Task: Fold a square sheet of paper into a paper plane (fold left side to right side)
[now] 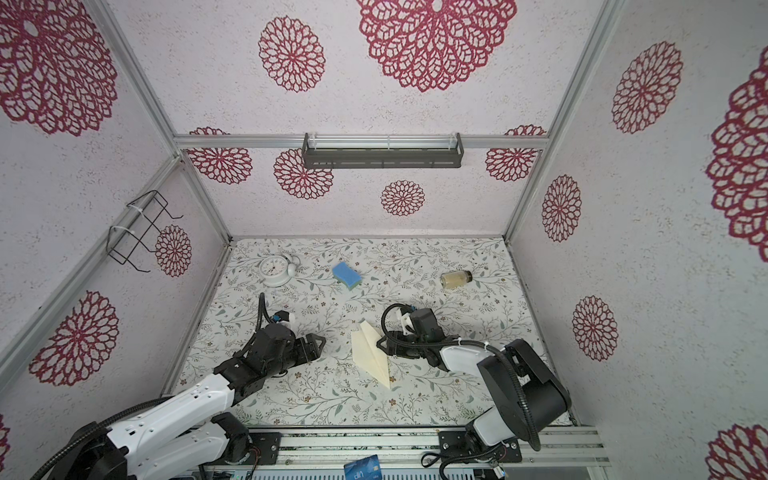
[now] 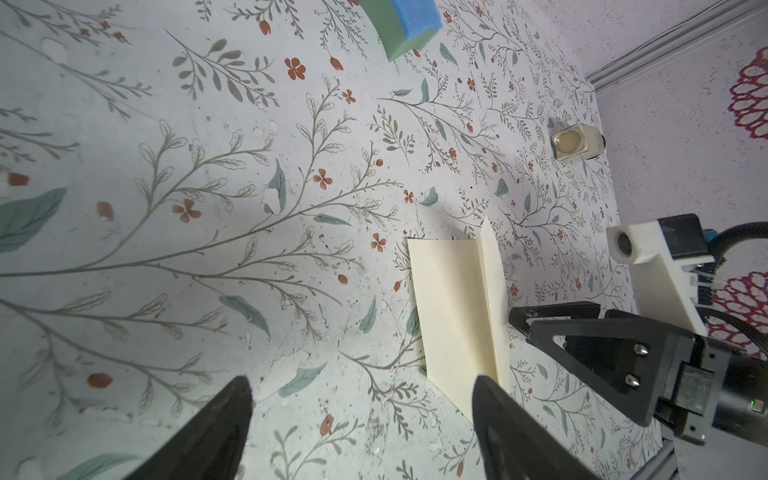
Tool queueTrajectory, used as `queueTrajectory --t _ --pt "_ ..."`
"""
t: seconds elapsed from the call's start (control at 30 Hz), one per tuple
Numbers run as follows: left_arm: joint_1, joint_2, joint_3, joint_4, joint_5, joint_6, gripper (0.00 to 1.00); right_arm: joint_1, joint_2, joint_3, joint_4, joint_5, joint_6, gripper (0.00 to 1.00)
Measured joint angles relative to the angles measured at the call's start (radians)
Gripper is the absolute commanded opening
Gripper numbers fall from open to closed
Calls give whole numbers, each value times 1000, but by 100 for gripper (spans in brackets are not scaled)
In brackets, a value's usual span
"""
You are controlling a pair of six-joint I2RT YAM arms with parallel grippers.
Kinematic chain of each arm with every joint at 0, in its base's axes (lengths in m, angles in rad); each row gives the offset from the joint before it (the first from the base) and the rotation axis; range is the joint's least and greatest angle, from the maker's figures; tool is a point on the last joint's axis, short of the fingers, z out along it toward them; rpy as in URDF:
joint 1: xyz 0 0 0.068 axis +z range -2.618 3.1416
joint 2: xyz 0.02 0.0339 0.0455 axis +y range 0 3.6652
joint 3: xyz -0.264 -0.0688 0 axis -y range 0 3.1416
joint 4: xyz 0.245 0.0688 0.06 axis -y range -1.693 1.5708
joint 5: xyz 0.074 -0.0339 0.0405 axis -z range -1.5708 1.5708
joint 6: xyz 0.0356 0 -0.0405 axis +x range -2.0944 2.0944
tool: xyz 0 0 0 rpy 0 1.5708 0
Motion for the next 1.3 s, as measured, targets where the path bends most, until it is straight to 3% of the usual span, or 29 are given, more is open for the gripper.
queueTrajectory --t 0.27,0.43,0.47,0.6,0.7,0.87,1.0,1.23,1.27,1.3 --pt "0 7 -3 13 13 -23 86 -1 104 1 114 -75 24 36" --pt "0 50 -3 57 28 -37 86 -3 117 -1 159 -103 48 3" --pt "0 61 -3 67 33 -40 86 -3 112 -1 161 -106 51 0" --pt "-6 109 -2 100 38 -48 86 -8 45 -1 124 -114 56 0" --pt "-10 144 14 105 34 -50 87 -8 -75 19 3 -89 40 0" --pt "-13 198 85 104 -8 -43 90 -7 -267 237 -406 128 -82 0" --pt "-7 233 141 104 -44 -23 91 24 -314 407 -655 373 -183 0" --pt "45 300 205 97 -52 4 92 254 -177 497 -951 863 -263 0" --pt "56 300 205 97 -50 6 92 294 -132 500 -975 916 -262 3" --pt "63 300 205 97 -47 6 92 328 -86 503 -992 960 -261 13"
